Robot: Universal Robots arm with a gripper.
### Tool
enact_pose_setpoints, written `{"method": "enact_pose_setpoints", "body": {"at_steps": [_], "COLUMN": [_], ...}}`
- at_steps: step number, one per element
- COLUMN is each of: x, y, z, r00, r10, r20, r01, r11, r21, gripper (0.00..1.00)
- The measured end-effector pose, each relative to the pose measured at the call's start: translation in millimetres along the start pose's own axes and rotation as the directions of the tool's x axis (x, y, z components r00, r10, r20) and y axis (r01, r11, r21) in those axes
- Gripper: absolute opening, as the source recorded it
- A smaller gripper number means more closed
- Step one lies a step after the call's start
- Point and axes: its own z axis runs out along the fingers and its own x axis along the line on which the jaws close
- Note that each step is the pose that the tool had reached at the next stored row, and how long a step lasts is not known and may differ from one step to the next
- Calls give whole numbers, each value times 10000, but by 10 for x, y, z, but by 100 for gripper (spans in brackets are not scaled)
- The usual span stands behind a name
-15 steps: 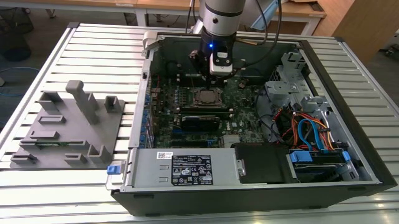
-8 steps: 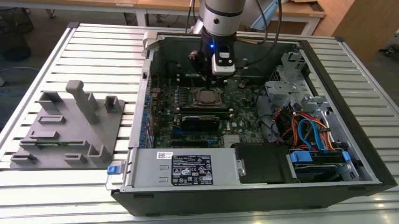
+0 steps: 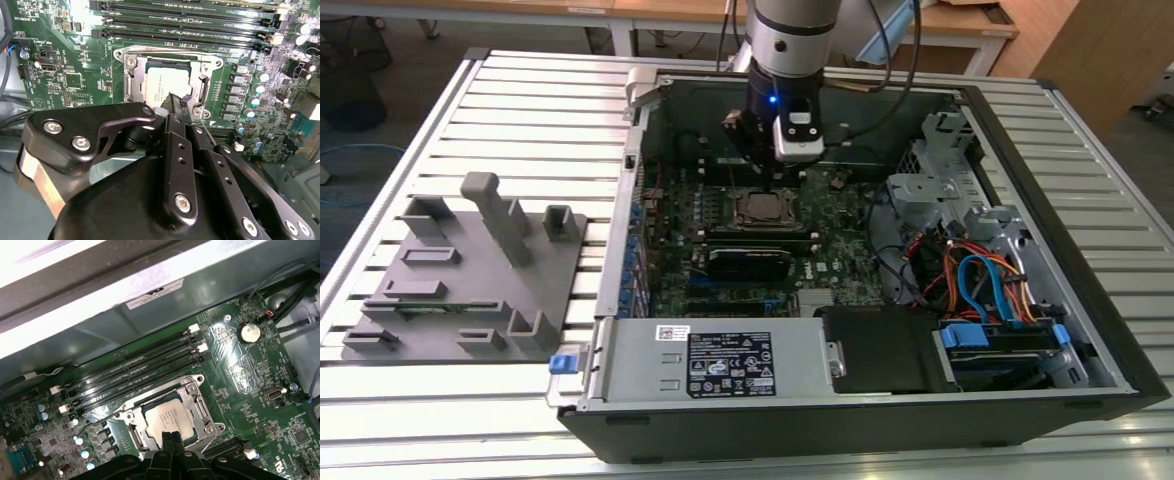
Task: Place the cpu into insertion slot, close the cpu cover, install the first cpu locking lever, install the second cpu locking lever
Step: 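Install the first cpu locking lever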
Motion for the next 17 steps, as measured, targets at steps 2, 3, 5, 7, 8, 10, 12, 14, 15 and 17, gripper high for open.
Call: {"method": "enact_pose_setpoints", "body": {"at_steps": [2, 3, 5, 7, 8, 10, 12, 14, 15, 17], "x": [0, 0, 0, 0, 1, 1, 1, 2, 2, 2], "y": [-1, -1, -1, -1, -1, -1, -1, -1, -1, -1], "z": [-2, -3, -10, -20, -29, -50, -73, -83, -82, -83], "r00": [9998, 9996, 9989, 9980, 9976, 9969, 9962, 9951, 9941, 9909], "r10": [-188, -282, -469, -636, -696, -791, -875, -989, -1089, -1344], "r20": [-1, -2, -4, -4, -5, -6, -7, -9, -10, -13], "r01": [188, 282, 469, 636, 696, 791, 875, 989, 1089, 1344], "r11": [9998, 9996, 9989, 9980, 9976, 9969, 9962, 9951, 9940, 9909], "r21": [-2, -5, -3, -9, -10, -13, -17, -25, -31, -38], "gripper": [10, 10, 10, 10, 10, 10, 10, 10, 10, 10]}}
